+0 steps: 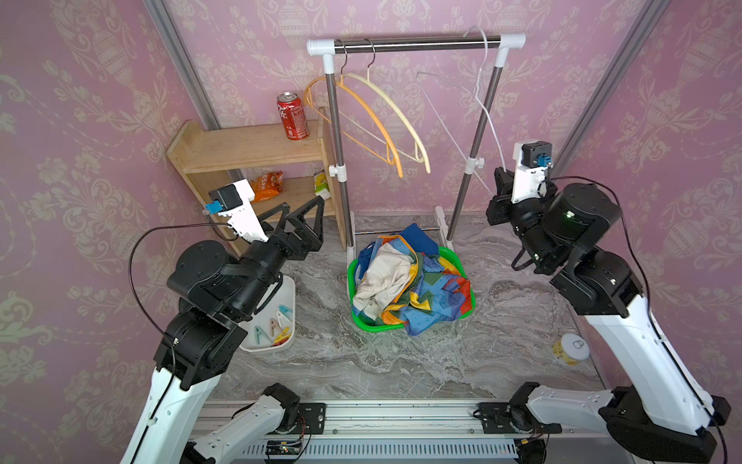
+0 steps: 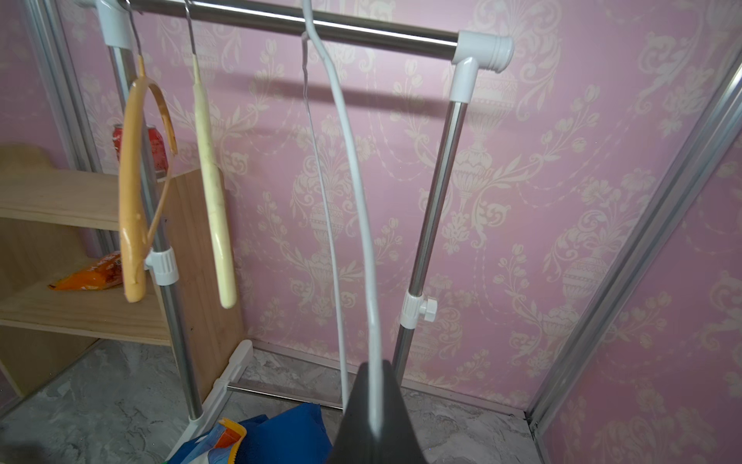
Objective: Remove the clothespins securing jackets to the hanger
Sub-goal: Place the hanger on the clothesline.
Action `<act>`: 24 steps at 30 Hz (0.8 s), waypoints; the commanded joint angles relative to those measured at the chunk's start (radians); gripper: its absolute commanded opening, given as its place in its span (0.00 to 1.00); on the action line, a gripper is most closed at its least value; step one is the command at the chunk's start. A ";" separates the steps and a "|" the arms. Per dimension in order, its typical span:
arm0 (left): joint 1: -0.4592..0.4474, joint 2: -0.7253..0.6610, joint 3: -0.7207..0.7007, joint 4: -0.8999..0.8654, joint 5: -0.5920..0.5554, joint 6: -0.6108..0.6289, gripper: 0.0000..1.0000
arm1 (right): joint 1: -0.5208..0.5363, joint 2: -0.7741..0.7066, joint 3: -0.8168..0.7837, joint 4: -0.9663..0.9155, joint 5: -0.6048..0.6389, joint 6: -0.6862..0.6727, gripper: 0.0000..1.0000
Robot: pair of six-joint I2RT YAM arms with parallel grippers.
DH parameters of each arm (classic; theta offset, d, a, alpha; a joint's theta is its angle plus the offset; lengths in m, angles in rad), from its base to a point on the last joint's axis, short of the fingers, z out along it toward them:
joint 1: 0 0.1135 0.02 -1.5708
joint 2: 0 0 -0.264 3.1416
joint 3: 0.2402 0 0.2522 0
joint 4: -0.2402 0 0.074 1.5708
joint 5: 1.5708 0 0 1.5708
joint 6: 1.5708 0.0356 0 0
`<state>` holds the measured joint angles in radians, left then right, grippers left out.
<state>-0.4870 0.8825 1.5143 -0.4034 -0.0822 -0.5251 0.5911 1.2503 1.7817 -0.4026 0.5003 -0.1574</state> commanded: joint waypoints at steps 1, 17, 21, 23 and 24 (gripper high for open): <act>0.007 -0.027 -0.014 0.035 0.030 -0.029 0.99 | -0.061 0.016 0.014 0.060 -0.029 0.053 0.00; 0.006 -0.108 -0.055 -0.020 -0.010 -0.042 0.99 | -0.229 0.293 0.201 0.107 -0.186 0.215 0.00; 0.005 -0.146 -0.101 0.019 0.016 -0.058 0.99 | -0.257 0.365 0.281 0.084 -0.272 0.262 0.00; 0.005 -0.183 -0.146 0.044 -0.003 -0.077 0.99 | -0.270 0.418 0.371 0.032 -0.328 0.286 0.00; 0.005 -0.202 -0.161 0.046 -0.022 -0.078 0.99 | -0.272 0.456 0.433 -0.014 -0.350 0.289 0.00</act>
<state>-0.4870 0.7227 1.3872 -0.3889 -0.0792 -0.5743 0.3267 1.6619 2.1075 -0.3515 0.2512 0.0738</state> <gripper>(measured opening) 0.992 0.057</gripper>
